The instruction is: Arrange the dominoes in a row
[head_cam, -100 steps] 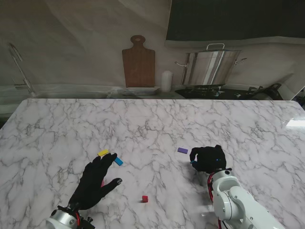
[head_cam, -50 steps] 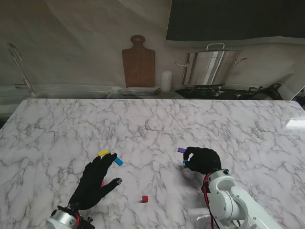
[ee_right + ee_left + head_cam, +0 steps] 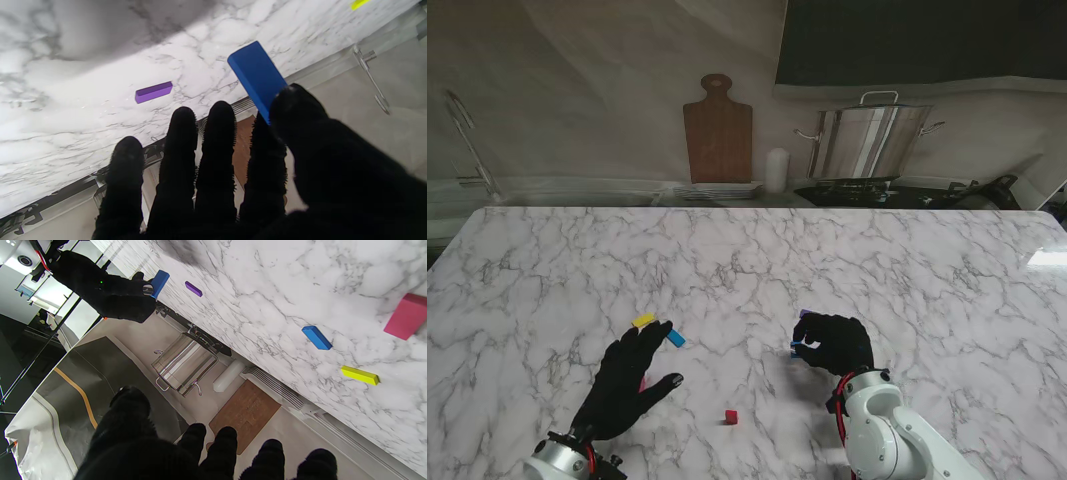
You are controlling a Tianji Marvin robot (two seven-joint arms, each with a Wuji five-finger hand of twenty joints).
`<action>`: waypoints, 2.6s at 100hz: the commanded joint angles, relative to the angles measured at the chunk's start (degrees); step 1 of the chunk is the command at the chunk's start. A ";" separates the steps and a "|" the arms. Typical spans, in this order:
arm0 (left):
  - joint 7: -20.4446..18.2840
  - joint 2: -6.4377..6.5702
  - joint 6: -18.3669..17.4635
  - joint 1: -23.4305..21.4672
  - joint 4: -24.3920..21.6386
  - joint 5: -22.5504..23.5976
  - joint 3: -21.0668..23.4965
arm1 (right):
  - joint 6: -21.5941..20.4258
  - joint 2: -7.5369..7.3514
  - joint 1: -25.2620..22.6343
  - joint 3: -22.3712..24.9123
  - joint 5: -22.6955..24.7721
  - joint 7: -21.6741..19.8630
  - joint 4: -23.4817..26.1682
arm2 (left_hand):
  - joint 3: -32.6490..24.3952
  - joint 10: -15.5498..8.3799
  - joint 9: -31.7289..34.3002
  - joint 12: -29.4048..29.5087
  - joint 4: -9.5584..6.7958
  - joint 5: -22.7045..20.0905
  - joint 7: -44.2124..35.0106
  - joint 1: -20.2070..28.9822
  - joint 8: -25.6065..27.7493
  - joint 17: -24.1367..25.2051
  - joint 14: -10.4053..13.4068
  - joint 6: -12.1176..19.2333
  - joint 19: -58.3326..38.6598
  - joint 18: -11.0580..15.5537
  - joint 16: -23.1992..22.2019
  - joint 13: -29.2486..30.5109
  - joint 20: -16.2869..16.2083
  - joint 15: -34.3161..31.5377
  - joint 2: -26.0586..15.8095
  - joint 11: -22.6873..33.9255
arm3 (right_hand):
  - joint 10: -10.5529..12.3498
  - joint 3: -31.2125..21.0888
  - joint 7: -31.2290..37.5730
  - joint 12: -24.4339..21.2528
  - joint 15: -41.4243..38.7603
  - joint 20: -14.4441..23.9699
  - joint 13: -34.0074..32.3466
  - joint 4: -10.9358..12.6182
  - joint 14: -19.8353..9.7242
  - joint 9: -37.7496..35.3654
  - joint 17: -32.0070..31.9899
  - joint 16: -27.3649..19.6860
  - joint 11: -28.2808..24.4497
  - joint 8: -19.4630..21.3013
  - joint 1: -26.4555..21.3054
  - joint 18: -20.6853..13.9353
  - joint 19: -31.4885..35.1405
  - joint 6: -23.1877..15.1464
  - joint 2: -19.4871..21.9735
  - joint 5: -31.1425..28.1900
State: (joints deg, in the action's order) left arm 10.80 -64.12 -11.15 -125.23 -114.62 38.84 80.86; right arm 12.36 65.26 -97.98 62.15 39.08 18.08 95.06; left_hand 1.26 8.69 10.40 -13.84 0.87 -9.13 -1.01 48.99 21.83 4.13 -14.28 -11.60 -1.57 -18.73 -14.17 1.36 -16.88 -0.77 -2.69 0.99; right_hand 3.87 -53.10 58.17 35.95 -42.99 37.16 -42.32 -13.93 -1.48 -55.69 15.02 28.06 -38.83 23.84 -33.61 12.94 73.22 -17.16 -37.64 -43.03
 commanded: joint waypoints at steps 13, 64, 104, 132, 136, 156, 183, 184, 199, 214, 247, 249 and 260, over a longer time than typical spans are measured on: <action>-0.74 -0.12 -0.34 -0.35 0.11 -0.12 -0.22 | 3.11 2.90 0.11 -4.93 -2.15 4.37 -0.05 | -0.13 -0.82 -1.95 -0.53 -0.64 1.49 -0.64 0.92 0.77 0.62 0.05 -0.21 -0.16 0.95 -0.05 -0.73 -0.78 0.23 0.71 -0.44 | -0.48 -3.36 5.29 1.47 -3.16 1.81 2.61 0.54 0.31 2.40 -1.32 0.77 -4.10 0.90 -2.74 -1.30 2.25 -0.50 0.84 -3.19; -0.81 -0.19 -0.13 -0.85 -0.43 -0.04 0.81 | 1.76 5.58 1.11 -14.83 -3.68 12.84 -6.57 | -0.11 -0.80 -1.97 -0.51 -0.64 1.48 -0.64 0.83 0.75 0.62 0.04 -0.20 -0.18 0.97 -0.02 -0.73 -0.77 0.25 0.73 -0.45 | -0.28 -3.82 6.04 1.19 -4.10 2.20 3.22 0.73 0.15 3.09 -1.41 0.50 -5.52 0.58 -2.48 -1.26 2.91 -0.40 0.92 -2.54; -1.12 -0.13 -0.06 -0.80 -0.48 0.12 0.94 | 0.27 6.21 1.86 -16.50 -2.76 16.09 -9.36 | -0.12 -0.80 -1.98 -0.51 -0.64 1.49 -0.65 0.86 0.75 0.63 0.07 -0.22 -0.17 0.93 -0.02 -0.72 -0.76 0.23 0.70 -0.45 | 0.25 -3.27 6.32 0.80 -4.32 2.25 3.30 0.46 -0.27 3.69 -1.36 0.23 -6.10 -0.39 -1.96 -1.38 3.06 -1.40 1.04 -2.24; -1.08 -0.13 -0.08 -0.76 -0.47 0.19 0.91 | 0.12 6.23 1.91 -16.56 -3.05 15.92 -9.59 | -0.07 -0.83 -1.99 -0.51 -0.63 1.53 -0.63 0.78 0.74 0.62 0.09 -0.22 -0.18 0.97 -0.01 -0.73 -0.77 0.25 0.71 -0.46 | 0.39 -2.89 6.09 0.63 -4.35 2.22 3.37 0.21 -0.39 4.16 -1.42 0.06 -6.34 -1.21 -1.87 -1.35 3.02 -2.30 0.69 -2.53; -1.08 -0.13 -0.07 -0.77 -0.46 0.18 0.90 | 0.10 6.21 1.91 -16.51 -3.13 15.77 -9.61 | -0.12 -0.85 -2.01 -0.51 -0.64 1.51 -0.64 0.88 0.75 0.62 -0.01 -0.24 -0.19 0.97 -0.02 -0.71 -0.77 0.23 0.69 -0.46 | 0.42 -2.79 5.98 0.61 -4.35 2.22 3.37 0.13 -0.39 4.22 -1.42 0.03 -6.37 -1.33 -1.83 -1.35 3.02 -2.83 0.68 -2.69; -0.98 -0.15 0.01 -0.80 -0.44 0.13 0.81 | 0.00 6.10 2.12 -16.32 -3.01 15.61 -10.13 | -0.07 -0.83 -1.99 -0.51 -0.63 1.54 -0.63 0.78 0.74 0.63 0.04 -0.19 -0.19 0.98 -0.02 -0.73 -0.78 0.23 0.70 -0.46 | 0.68 -2.37 5.19 0.74 -4.30 2.21 3.25 -0.24 -0.61 4.34 -1.42 -0.07 -6.66 -1.41 -1.51 -1.35 3.02 -4.85 0.34 -3.32; -0.92 -0.16 0.03 -0.86 -0.45 0.09 0.79 | 0.07 6.07 2.36 -16.94 -2.36 15.93 -10.99 | -0.09 -0.83 -2.00 -0.51 -0.63 1.54 -0.63 0.79 0.75 0.62 0.07 -0.20 -0.18 0.98 -0.04 -0.74 -0.77 0.23 0.69 -0.46 | 0.81 -2.06 4.26 1.31 -4.53 2.20 3.40 -0.56 -0.64 4.76 -1.42 0.00 -7.19 -1.16 -1.28 -1.35 3.02 -6.41 -0.06 -3.99; -0.92 -0.16 0.03 -0.86 -0.45 0.09 0.79 | 0.06 6.08 2.38 -16.97 -2.36 15.94 -11.04 | -0.10 -0.84 -2.03 -0.51 -0.64 1.55 -0.63 0.81 0.74 0.62 0.10 -0.20 -0.18 0.98 -0.03 -0.74 -0.77 0.23 0.68 -0.47 | 0.83 -2.04 4.19 1.33 -4.55 2.20 3.42 -0.58 -0.66 4.77 -1.42 0.01 -7.20 -1.18 -1.24 -1.35 3.02 -6.53 -0.08 -3.99; -0.86 -0.17 0.01 -0.90 -0.43 0.10 0.81 | -0.10 6.17 2.46 -17.11 -2.73 15.95 -11.45 | -0.11 -0.88 -1.97 -0.52 -0.65 1.53 -0.64 0.83 0.75 0.63 0.09 -0.19 -0.17 0.95 -0.01 -0.74 -0.76 0.25 0.69 -0.44 | 0.92 -1.78 3.75 1.58 -4.73 2.20 3.52 -0.77 -0.76 5.05 -1.42 0.08 -7.42 -1.09 -0.94 -1.35 3.02 -7.60 -0.04 -4.10; -0.89 -0.17 0.05 -0.90 -0.42 0.04 0.78 | -0.10 6.13 2.41 -17.11 -2.78 15.75 -11.45 | -0.13 -0.90 -2.02 -0.52 -0.64 1.53 -0.64 0.84 0.75 0.63 0.06 -0.20 -0.17 0.96 -0.02 -0.75 -0.75 0.25 0.70 -0.46 | 0.94 -1.57 3.42 1.63 -4.86 2.20 3.52 -0.94 -0.75 5.15 -1.42 0.13 -7.47 -0.99 -0.92 -1.35 3.03 -8.45 -0.06 -4.09; -0.90 -0.16 0.03 -0.84 -0.39 0.06 0.76 | -1.01 6.26 2.40 -17.00 -3.58 15.69 -11.27 | -0.12 -0.84 -2.01 -0.52 -0.65 1.55 -0.63 0.85 0.74 0.62 0.04 -0.25 -0.18 0.97 -0.01 -0.74 -0.76 0.24 0.66 -0.46 | 1.19 -0.97 2.76 1.75 -4.86 2.19 3.53 -1.42 -1.02 5.24 -1.43 0.11 -7.55 -0.84 -0.60 -1.36 3.02 -10.37 0.06 -4.51; -0.91 -0.16 0.04 -0.83 -0.38 0.05 0.75 | -1.01 6.25 2.42 -17.01 -3.53 15.69 -11.27 | -0.11 -0.90 -2.03 -0.51 -0.64 1.55 -0.63 0.85 0.74 0.62 0.07 -0.22 -0.18 0.97 0.00 -0.74 -0.76 0.25 0.68 -0.46 | 1.21 -0.98 2.74 1.77 -4.87 2.19 3.52 -1.42 -1.02 5.22 -1.43 0.12 -7.57 -0.83 -0.65 -1.37 3.02 -10.40 0.02 -4.54; -0.94 -0.15 0.04 -0.80 -0.36 0.06 0.72 | -0.95 6.15 2.56 -17.14 -3.14 15.65 -11.40 | -0.11 -0.84 -2.01 -0.51 -0.64 1.57 -0.62 0.80 0.74 0.62 0.03 -0.23 -0.18 0.97 -0.01 -0.73 -0.76 0.23 0.69 -0.46 | 1.21 -0.97 2.57 1.82 -4.89 2.19 3.55 -1.48 -0.99 5.30 -1.43 0.14 -7.53 -0.80 -0.68 -1.39 3.02 -10.77 -0.08 -4.72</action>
State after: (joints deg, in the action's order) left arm 10.66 -64.22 -11.19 -125.80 -114.94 38.87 81.80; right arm 11.34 71.31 -95.38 45.17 35.60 33.86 83.81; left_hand 1.26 8.69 10.40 -13.84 0.87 -9.13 -1.02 48.99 21.84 4.13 -14.28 -11.64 -1.58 -18.73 -14.18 1.36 -16.89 -0.77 -2.69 0.99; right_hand 3.71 -53.01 57.51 37.14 -46.95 38.58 -40.36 -15.52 -1.21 -51.56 14.32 28.07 -44.36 22.26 -33.50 12.92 74.66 -20.00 -38.23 -43.54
